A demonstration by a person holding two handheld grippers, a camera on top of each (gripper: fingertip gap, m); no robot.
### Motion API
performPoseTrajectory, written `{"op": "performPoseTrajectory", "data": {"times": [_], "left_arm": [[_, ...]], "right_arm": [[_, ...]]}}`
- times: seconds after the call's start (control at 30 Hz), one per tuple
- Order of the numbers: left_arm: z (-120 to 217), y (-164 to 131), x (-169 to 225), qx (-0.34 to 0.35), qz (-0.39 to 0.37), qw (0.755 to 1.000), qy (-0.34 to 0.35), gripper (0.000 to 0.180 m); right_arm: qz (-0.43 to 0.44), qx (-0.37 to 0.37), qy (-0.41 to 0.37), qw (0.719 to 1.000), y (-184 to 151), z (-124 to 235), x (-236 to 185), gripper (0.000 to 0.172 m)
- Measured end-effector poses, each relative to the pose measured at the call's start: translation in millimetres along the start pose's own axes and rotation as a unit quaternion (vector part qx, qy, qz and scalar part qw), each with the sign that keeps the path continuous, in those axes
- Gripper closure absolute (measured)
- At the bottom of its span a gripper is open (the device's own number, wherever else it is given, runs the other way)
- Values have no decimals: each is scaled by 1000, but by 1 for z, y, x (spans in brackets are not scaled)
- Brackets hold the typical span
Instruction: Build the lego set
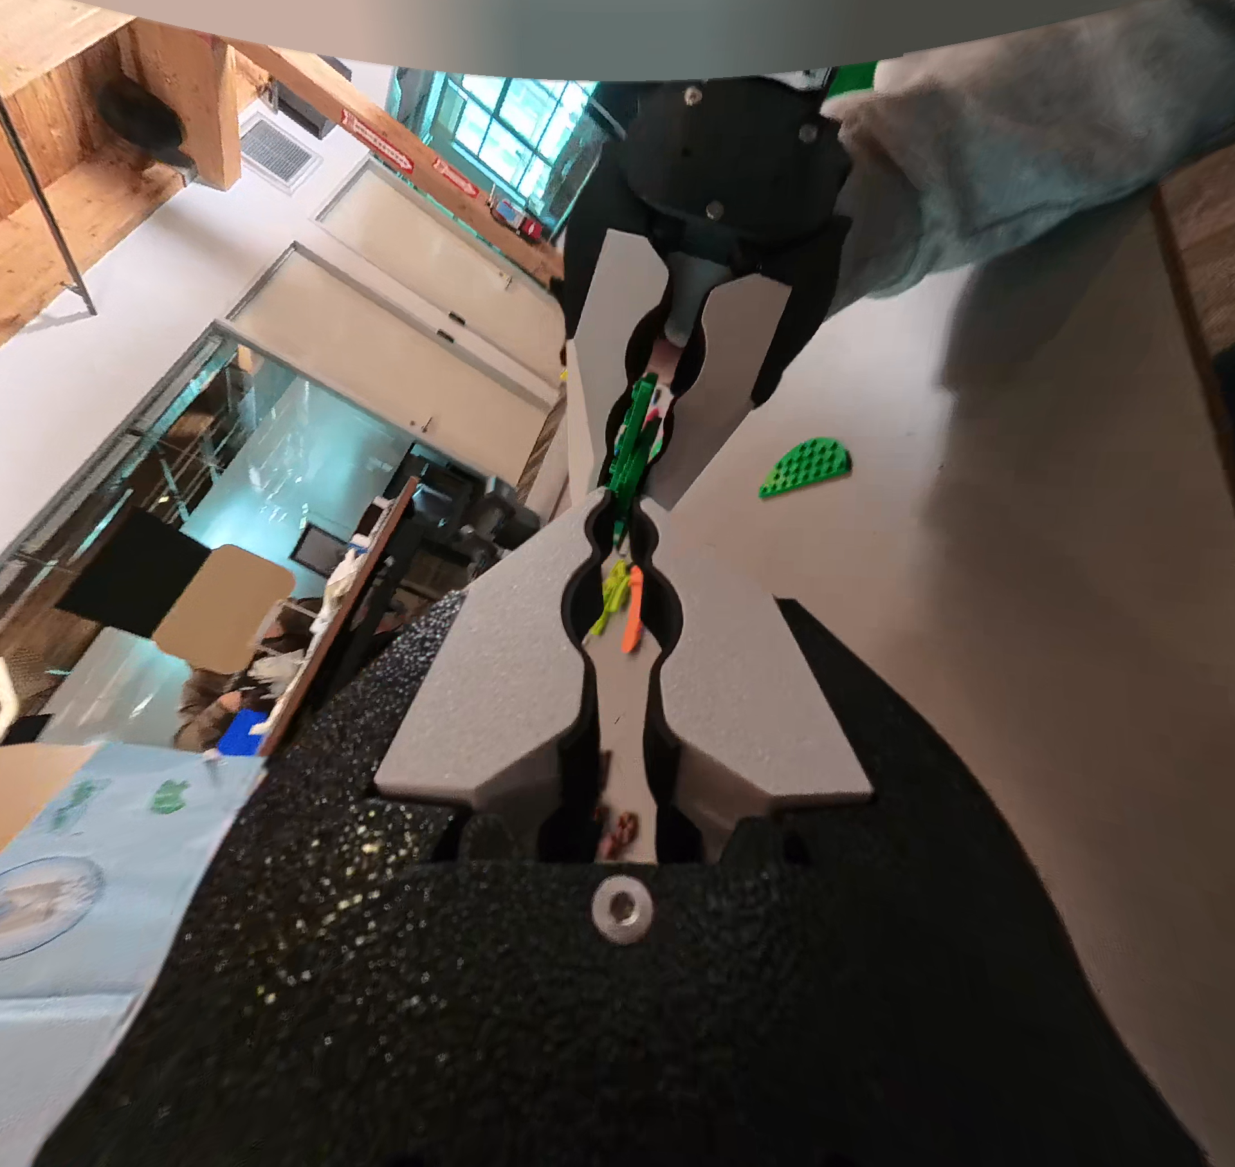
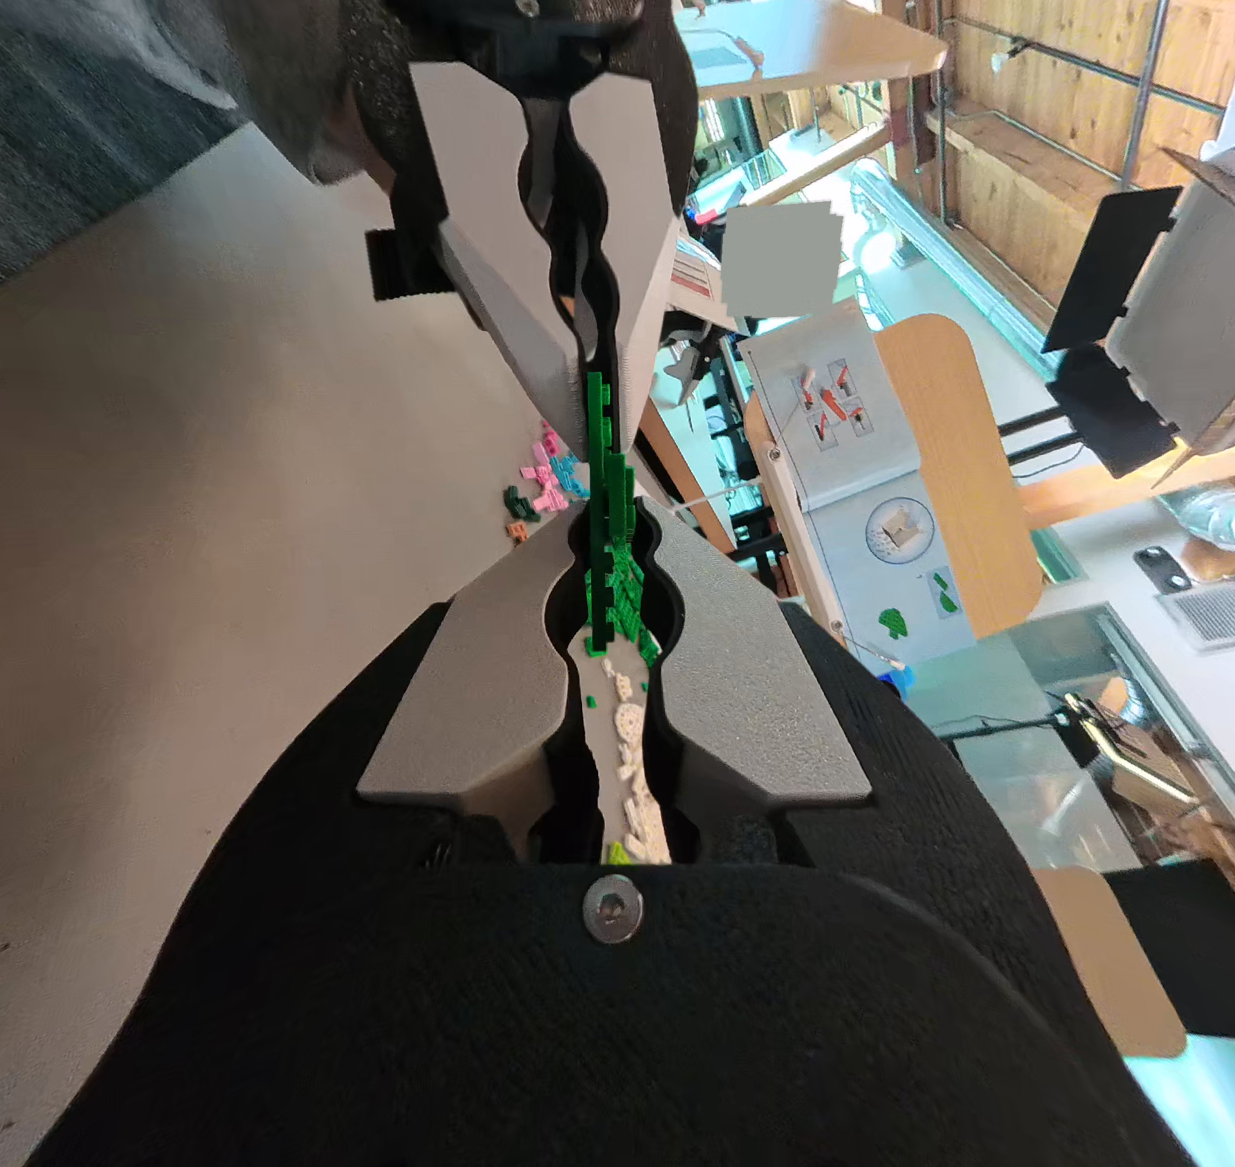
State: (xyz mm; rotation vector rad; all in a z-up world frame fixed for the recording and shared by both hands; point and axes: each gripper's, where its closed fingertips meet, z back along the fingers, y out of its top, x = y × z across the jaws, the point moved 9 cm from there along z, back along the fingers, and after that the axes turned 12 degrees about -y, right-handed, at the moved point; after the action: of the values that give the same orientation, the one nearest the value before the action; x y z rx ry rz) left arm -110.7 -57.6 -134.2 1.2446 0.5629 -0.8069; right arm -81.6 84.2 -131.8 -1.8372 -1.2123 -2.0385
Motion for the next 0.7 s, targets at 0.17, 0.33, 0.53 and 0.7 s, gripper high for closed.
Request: {"op": "performPoseTrajectory", "data": {"times": [0.17, 0.33, 0.53, 0.7], "left_arm": [[2, 0, -3, 48, 58, 997, -21, 179], [0, 0, -2, 1, 27, 1000, 7, 175], [-4, 3, 2, -70, -63, 995, 25, 177], [-6, 3, 3, -97, -89, 990, 43, 172]], "right_arm": [[-41, 12, 12, 999, 1, 1, 2, 163], [-4, -8, -12, 1000, -1, -2, -1, 164], [21, -24, -15, 999, -3, -3, -3, 164], [37, -33, -21, 999, -4, -5, -3, 164]]}}
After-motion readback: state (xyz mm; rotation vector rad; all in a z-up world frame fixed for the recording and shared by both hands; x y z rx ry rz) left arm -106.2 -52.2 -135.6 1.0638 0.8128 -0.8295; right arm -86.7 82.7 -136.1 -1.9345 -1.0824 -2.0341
